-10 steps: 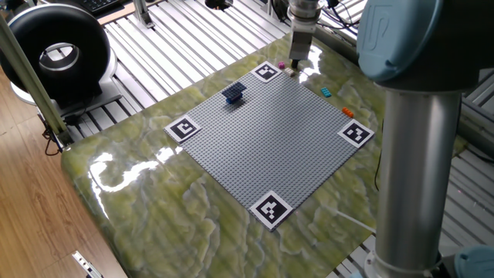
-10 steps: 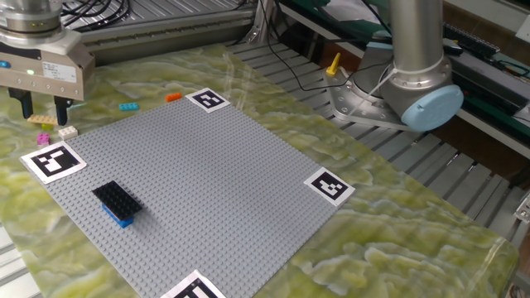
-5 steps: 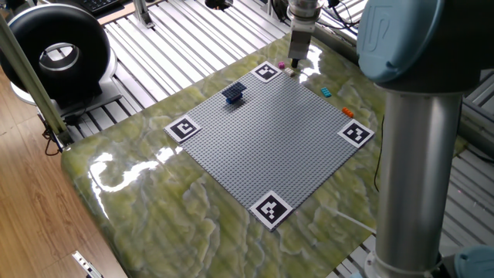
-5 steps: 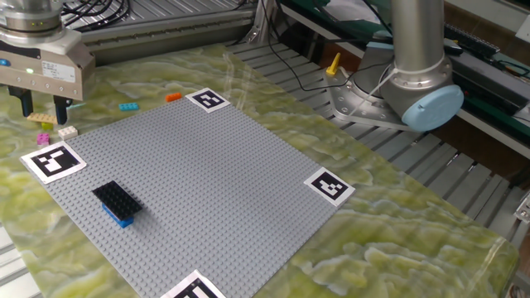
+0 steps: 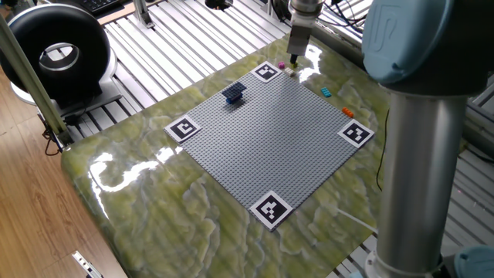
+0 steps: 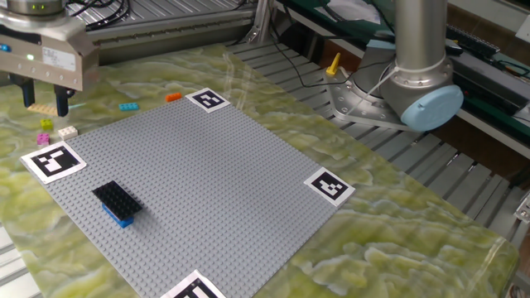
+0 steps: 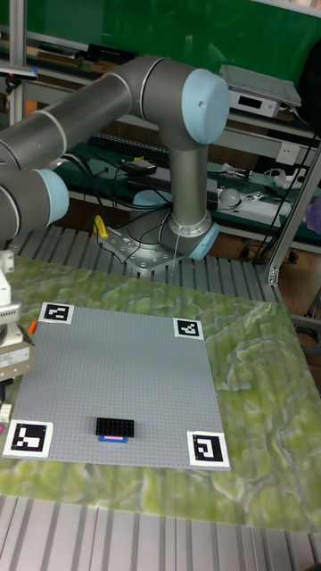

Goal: Stack small Lego blocks one on top of the other

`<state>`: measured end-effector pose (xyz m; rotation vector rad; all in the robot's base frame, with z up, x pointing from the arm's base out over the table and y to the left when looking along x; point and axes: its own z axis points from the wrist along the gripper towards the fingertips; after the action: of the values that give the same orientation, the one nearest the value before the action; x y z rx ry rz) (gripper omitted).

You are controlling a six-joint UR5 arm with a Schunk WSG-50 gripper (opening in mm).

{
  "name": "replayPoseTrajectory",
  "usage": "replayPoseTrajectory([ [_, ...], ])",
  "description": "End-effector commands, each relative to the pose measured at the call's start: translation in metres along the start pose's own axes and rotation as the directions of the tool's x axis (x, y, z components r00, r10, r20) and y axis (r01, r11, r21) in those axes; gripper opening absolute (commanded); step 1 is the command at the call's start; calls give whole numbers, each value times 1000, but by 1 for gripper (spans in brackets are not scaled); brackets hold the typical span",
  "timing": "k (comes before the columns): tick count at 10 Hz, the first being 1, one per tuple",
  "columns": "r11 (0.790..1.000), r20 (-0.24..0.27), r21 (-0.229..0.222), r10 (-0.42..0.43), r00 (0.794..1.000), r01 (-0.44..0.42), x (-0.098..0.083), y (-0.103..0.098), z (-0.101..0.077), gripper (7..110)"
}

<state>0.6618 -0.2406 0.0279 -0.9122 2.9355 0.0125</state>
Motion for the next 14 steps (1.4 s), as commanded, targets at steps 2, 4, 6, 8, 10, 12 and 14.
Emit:
replayPoseTrajectory([
  [2, 999, 42, -3, 44, 998, -44, -7, 20, -20, 7],
  [4, 996, 54, -6, 94, 994, -93, -8, 21, -24, 7],
  [6, 969, 69, -22, 247, 966, -246, -12, 26, -24, 7],
  [8, 944, 94, 21, 325, 941, -328, -14, 13, -25, 7],
  [10, 946, 98, 87, 304, 947, -313, -10, -3, -26, 7],
  [12, 949, 61, 121, 285, 957, -290, 0, -8, -26, 7],
  [14, 957, 128, 78, 268, 955, -279, -19, -2, -27, 7],
])
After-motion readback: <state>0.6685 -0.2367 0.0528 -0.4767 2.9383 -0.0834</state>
